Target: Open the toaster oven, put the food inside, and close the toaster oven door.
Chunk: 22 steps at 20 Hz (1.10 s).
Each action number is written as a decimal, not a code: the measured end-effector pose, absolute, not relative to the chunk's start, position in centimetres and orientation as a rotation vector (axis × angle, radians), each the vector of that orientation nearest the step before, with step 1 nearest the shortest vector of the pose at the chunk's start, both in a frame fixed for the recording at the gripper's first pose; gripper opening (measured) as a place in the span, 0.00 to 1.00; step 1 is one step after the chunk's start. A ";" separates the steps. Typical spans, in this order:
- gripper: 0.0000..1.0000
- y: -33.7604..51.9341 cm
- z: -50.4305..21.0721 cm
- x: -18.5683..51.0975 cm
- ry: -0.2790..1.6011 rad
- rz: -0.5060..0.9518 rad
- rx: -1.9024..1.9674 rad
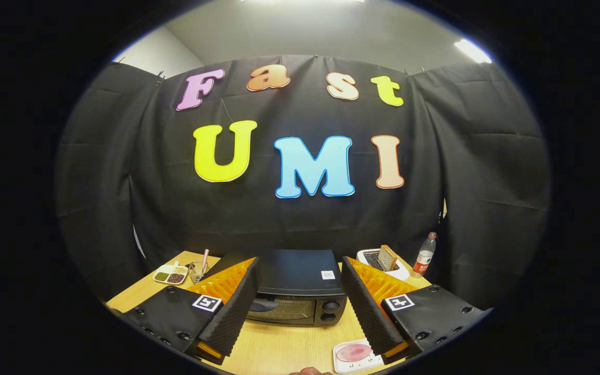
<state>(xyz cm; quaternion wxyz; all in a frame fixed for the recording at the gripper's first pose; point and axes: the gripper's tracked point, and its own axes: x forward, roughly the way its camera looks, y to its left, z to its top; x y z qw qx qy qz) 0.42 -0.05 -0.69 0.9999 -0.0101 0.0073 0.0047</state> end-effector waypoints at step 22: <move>0.98 5.2 -12.3 12.7 0.265 0.035 -0.057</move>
